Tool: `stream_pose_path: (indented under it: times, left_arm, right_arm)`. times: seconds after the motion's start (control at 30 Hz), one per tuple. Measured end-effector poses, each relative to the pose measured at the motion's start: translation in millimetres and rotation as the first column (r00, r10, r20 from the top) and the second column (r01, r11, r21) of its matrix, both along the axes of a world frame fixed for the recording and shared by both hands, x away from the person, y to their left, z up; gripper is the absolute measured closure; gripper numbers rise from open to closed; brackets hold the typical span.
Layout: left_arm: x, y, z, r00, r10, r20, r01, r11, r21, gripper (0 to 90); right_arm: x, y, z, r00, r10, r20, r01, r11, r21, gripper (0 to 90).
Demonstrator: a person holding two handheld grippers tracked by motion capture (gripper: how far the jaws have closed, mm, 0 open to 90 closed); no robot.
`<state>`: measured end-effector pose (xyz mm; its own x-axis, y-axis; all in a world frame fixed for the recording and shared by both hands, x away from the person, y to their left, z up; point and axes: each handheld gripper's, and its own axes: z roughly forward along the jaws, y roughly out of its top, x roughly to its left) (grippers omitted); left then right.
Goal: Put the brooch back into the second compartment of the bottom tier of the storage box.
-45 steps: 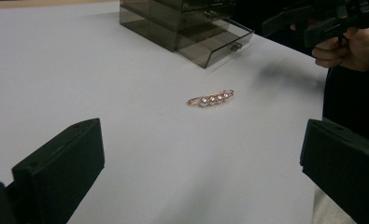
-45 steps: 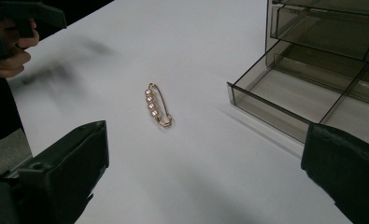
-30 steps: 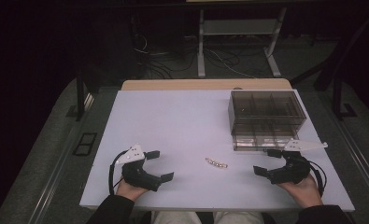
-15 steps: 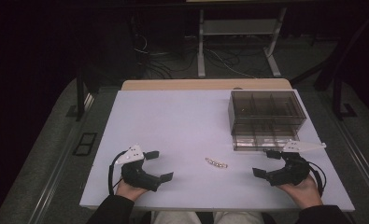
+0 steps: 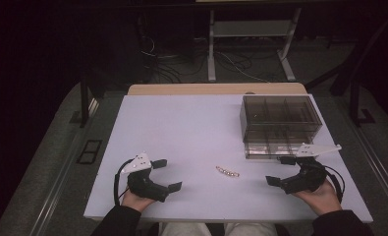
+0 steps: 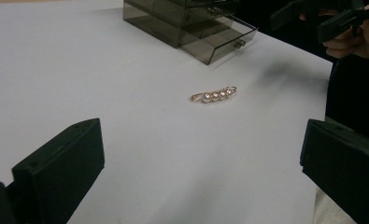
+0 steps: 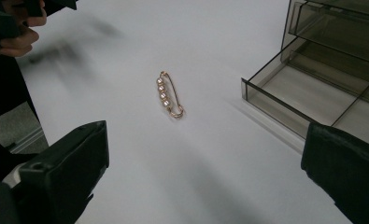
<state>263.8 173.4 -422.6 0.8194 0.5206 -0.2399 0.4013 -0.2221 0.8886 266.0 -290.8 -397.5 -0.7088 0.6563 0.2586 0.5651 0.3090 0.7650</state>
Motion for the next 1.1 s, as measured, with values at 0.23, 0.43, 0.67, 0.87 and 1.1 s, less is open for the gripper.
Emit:
stream_pose_path:
  times: [0.23,0.43,0.67,0.87,1.1]
  left_arm:
    - [-0.2,0.1,0.0,1.0,-0.001,0.0,0.001,1.0,0.0,0.0]
    - [-0.2,-0.3,0.0,1.0,-0.003,0.0,0.003,1.0,0.003,0.0]
    - [0.0,-0.1,-0.1,1.0,-0.003,-0.001,0.003,1.0,0.003,0.0]
    - [0.1,-0.2,-0.3,1.0,-0.006,-0.001,0.006,1.0,0.005,0.0]
    - [0.0,-0.4,-0.2,1.0,-0.007,-0.002,0.008,1.0,0.005,0.0]
  right_arm:
    - [5.5,5.2,6.0,0.9995,0.028,-0.011,-0.029,0.999,-0.025,0.7]
    - [7.2,8.5,10.2,0.999,0.04,-0.018,-0.04,0.999,-0.034,0.7]
    - [13.9,16.4,14.1,0.9975,0.066,-0.024,-0.068,0.996,-0.053,0.7]
    - [17.0,23.3,16.1,0.9959,0.086,-0.028,-0.087,0.994,-0.064,0.7]
    - [22.2,31.8,18.1,0.9936,0.106,-0.039,-0.109,0.991,-0.083,0.7]
